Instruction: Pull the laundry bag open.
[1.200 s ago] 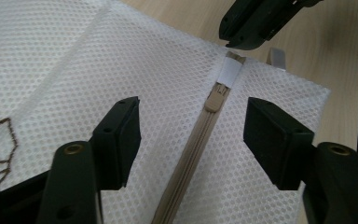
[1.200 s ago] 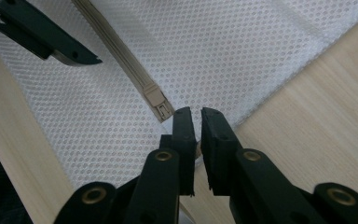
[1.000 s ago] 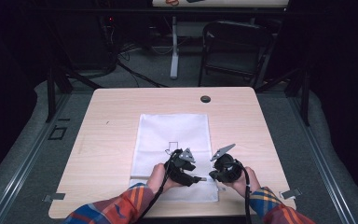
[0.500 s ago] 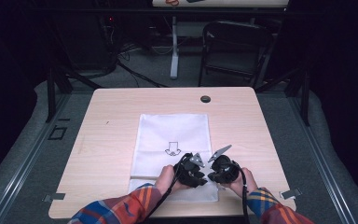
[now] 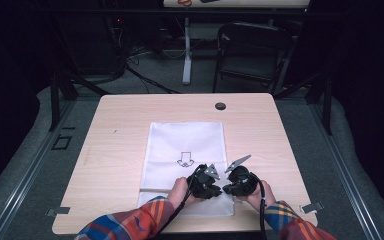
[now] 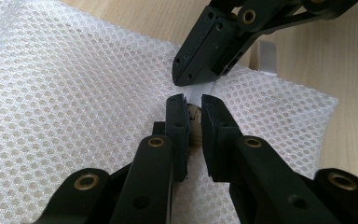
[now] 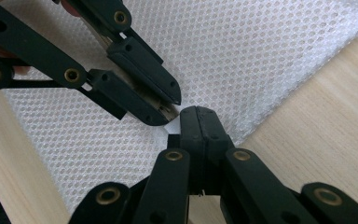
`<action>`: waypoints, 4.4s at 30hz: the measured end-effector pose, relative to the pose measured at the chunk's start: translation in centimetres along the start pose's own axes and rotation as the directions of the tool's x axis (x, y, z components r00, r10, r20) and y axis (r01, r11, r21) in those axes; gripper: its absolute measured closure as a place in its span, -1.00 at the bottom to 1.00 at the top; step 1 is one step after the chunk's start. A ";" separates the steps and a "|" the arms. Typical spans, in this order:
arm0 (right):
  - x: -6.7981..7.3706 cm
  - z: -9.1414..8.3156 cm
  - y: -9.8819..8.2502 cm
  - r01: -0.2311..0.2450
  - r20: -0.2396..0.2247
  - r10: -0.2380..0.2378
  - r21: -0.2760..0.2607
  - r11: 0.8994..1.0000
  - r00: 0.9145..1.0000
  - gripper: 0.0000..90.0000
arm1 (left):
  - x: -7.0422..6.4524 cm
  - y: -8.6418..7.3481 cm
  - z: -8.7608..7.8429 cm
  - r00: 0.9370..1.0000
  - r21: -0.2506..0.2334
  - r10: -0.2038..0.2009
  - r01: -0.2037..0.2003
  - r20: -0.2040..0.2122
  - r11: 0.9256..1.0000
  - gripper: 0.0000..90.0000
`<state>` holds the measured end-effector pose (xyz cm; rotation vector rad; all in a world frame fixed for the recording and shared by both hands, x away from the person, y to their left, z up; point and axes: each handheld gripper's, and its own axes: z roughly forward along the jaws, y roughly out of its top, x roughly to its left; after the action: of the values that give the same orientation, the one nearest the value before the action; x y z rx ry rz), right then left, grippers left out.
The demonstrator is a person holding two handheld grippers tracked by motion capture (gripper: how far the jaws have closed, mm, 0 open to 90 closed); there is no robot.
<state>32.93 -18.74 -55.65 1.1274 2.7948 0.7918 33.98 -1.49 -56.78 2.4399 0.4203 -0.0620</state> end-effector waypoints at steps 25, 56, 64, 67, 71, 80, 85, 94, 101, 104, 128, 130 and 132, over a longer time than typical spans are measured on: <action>-0.1 0.0 0.0 0.029 0.025 -0.029 0.014 0.999 0.999 1.00 | 0.7 -1.0 -1.6 0.999 0.009 -0.036 0.036 -0.004 0.999 0.82; -0.1 0.0 0.3 0.057 0.019 -0.057 0.037 0.998 0.998 1.00 | 1.3 -1.9 -2.7 0.998 -0.001 -0.062 0.062 0.012 0.998 0.82; 0.1 0.0 0.3 0.049 0.023 -0.049 0.032 0.998 0.999 1.00 | 1.1 -1.9 -3.1 0.998 0.011 -0.058 0.058 0.002 0.998 0.82; 0.1 0.0 0.3 0.056 0.031 -0.057 0.035 0.998 0.998 1.00 | 1.0 -2.0 -3.2 0.998 0.002 -0.059 0.059 0.004 0.998 0.82; 0.1 0.0 0.3 0.054 0.019 -0.055 0.037 0.998 0.998 1.00 | 0.9 -2.0 -3.2 0.998 0.000 -0.057 0.057 0.006 0.998 0.82; 0.1 0.0 0.4 0.059 0.035 -0.060 0.041 0.997 0.998 1.00 | 1.5 -3.2 -4.5 0.995 -0.008 -0.095 0.095 -0.005 0.995 0.82; 0.2 0.0 0.4 0.059 0.031 -0.060 0.037 0.998 0.998 1.00 | 1.4 -3.2 -4.7 0.996 -0.012 -0.088 0.088 -0.002 0.996 0.82; 0.1 0.0 0.3 0.052 0.022 -0.053 0.031 0.998 0.998 1.00 | 1.5 -3.6 -5.2 0.996 -0.017 -0.091 0.091 -0.003 0.996 0.82; 0.1 0.0 0.3 0.054 0.022 -0.055 0.032 0.998 0.998 1.00 | 2.2 -4.6 -6.2 0.993 -0.017 -0.115 0.115 -0.030 0.993 0.82; 0.1 0.0 0.4 0.059 0.028 -0.060 0.038 0.998 0.998 1.00 | 2.4 -5.0 -6.6 0.992 -0.018 -0.126 0.126 -0.031 0.992 0.82; 0.0 0.0 0.5 0.088 0.017 -0.089 0.048 0.995 0.996 1.00 | 2.2 -5.6 -6.9 0.990 0.000 -0.136 0.136 -0.024 0.991 0.82; -0.3 0.0 0.6 0.092 -0.004 -0.092 0.046 0.995 0.996 1.00 | 2.3 -5.6 -6.7 0.990 0.005 -0.137 0.137 -0.022 0.991 0.82; -0.2 -0.1 0.8 0.096 0.008 -0.097 0.050 0.994 0.995 1.00 | 2.3 -5.6 -6.6 0.990 0.000 -0.140 0.140 -0.024 0.990 0.82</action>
<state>33.57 -18.46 -55.27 0.9906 2.8502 0.7094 33.98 7.35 -55.34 2.4114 0.6025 -0.0936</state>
